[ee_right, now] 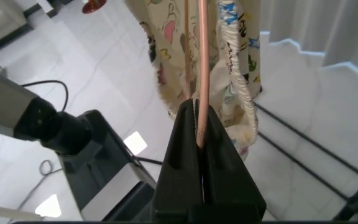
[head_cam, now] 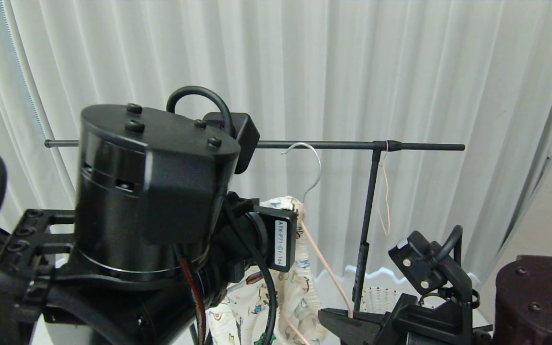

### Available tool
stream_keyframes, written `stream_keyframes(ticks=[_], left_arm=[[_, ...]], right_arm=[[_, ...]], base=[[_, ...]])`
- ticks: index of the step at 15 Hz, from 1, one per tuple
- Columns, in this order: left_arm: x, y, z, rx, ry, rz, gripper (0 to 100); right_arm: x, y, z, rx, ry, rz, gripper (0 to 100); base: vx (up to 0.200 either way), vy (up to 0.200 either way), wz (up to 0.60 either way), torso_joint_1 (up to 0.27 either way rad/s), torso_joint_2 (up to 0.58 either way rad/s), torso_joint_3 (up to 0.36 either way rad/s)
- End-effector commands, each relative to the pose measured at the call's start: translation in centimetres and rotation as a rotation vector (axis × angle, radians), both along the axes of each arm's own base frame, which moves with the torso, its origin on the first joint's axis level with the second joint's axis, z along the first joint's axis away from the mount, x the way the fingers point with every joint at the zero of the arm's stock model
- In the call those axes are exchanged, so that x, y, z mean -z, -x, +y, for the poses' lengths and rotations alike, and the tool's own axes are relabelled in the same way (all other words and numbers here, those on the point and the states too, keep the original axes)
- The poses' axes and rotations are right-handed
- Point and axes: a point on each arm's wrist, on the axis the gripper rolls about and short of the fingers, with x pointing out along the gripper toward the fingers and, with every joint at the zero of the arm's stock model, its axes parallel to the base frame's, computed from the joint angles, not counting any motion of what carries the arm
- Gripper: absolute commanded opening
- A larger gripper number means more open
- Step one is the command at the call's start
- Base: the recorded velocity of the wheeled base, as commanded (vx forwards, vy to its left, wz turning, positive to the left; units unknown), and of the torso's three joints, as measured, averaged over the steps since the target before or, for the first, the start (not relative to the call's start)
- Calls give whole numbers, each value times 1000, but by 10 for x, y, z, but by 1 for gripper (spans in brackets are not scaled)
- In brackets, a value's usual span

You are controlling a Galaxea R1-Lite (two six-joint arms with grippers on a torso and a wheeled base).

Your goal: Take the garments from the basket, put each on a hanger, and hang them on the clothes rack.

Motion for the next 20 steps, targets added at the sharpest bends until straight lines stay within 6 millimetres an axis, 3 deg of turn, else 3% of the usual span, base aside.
stream_keyframes(ticks=[1,6,12,15,18,20], left_arm=[[-1,1,2,1,3,-1,100],[-8,6,7,5,29,-18,100],[-16,26,13,60,58,-33,100],[-4,29,17,64,21,-13,100],[19,40,37,62,-39,21,100],[17,43,42,64,-30,15,100]], right_arm=[[-6,0,-3,5,-17,-37,0],[-6,-10,-15,51,9,-182,0],[-4,-19,-36,117,18,-253,0],[-4,-22,-38,128,35,-280,0],[-4,-22,-50,141,67,-335,0],[-1,-15,-60,130,85,-354,0]], base=[[0,0,0,0,0,0],[0,0,0,0,0,0],[0,0,0,0,0,0],[0,0,0,0,0,0],[0,0,0,0,0,0],[0,0,0,0,0,0]])
